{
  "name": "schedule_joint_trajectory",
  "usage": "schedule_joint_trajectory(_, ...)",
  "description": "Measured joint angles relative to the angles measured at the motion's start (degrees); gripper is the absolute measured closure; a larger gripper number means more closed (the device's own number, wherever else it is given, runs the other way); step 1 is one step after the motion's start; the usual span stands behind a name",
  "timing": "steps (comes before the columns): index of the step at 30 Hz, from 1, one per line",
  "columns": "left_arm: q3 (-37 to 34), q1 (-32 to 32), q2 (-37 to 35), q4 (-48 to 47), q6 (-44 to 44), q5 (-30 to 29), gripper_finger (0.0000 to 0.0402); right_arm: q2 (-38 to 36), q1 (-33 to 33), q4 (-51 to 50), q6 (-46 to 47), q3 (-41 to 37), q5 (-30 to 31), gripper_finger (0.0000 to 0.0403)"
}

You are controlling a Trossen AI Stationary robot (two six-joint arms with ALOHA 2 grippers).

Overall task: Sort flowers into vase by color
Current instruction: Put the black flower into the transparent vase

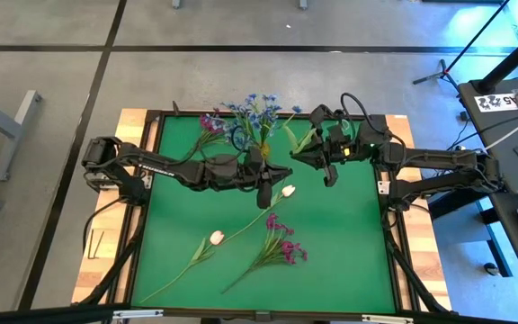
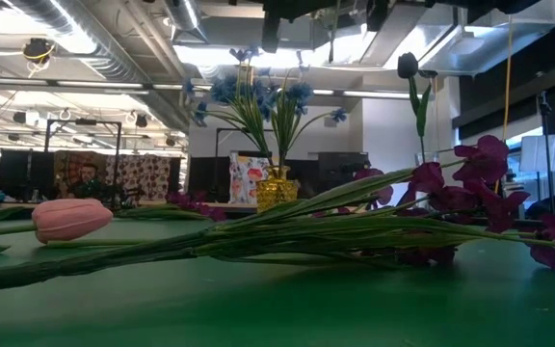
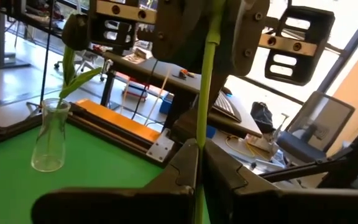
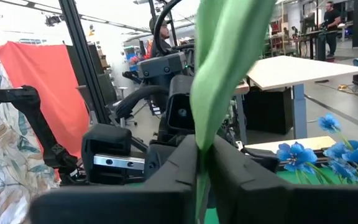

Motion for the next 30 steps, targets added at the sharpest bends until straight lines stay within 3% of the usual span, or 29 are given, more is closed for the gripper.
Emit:
schedule_joint_trajectory(3,0.0,0.0,0.0,0.0,0.0,-0.7,0.0394,-0.1,0.0,-0.1,-1.3,0.0,-0.2,0.0392)
schedule_joint_trajectory(7,0.0,0.3,0.0,-1.2,-1.5,-0.9,0.0384,-1.4,0.0,-2.7,-3.2,0.0,-0.5,0.0372)
schedule_joint_trajectory(16,0.0,0.4,-2.0,-4.3,-1.6,-1.2,0.0315,-8.5,0.0,-13.7,-8.2,0.0,4.8,0.0394)
schedule_joint_trajectory(25,0.0,-0.5,-8.4,-9.3,1.6,-1.6,0.0267,-17.1,0.0,-24.3,-11.5,0.0,11.2,0.0376)
schedule_joint_trajectory(30,0.0,-2.3,-14.4,-15.1,6.9,-5.4,0.0262,-22.3,0.0,-28.4,-11.5,0.0,14.9,0.0382)
